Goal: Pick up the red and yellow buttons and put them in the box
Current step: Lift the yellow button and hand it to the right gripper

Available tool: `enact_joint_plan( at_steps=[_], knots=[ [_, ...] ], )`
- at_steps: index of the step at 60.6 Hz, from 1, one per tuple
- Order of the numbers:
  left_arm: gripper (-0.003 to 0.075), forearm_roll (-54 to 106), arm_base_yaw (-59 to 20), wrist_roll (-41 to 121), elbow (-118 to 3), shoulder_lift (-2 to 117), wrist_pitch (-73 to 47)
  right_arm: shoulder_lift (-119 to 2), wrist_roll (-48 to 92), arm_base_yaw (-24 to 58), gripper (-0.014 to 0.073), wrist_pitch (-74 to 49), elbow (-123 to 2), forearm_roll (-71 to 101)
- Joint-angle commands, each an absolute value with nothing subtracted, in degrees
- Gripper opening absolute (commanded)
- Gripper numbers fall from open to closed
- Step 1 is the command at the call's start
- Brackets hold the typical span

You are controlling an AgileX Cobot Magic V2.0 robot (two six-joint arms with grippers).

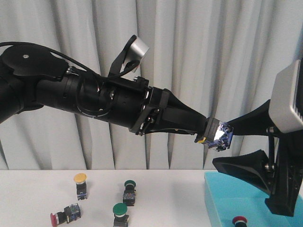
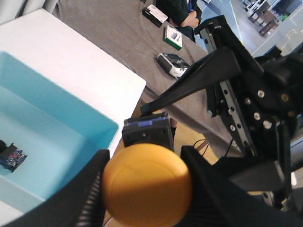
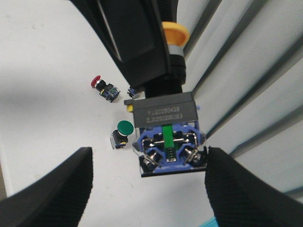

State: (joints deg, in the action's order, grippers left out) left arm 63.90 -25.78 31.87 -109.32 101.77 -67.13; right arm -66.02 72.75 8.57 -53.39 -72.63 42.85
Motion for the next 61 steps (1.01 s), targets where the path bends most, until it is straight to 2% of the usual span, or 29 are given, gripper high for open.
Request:
enact_joint_plan(
  at_steps=[1, 45, 54, 61],
  knots=[
    [0.0004, 68.7, -26.1, 30.0, -111.1, 98.9, -65.3, -65.5, 74.2, 8.6, 0.0495, -50.6, -74.1, 45.8],
    [0.0004, 68.4, -29.0, 25.8, -111.1, 99.1, -65.1, -66.2, 75.9, 8.6, 0.0484, -47.9, -74.1, 46.4],
    [0.0004, 68.5, -30.1, 24.8, -111.1, 99.1, -65.2, -67.2, 75.7, 8.6, 0.0398, -48.1, -74.1, 46.4],
    [0.0004, 68.5, -30.1, 24.8, -111.1, 99.1, -65.2, -67.5, 75.6, 8.6, 0.0265, -49.0, -74.1, 46.4]
  ],
)
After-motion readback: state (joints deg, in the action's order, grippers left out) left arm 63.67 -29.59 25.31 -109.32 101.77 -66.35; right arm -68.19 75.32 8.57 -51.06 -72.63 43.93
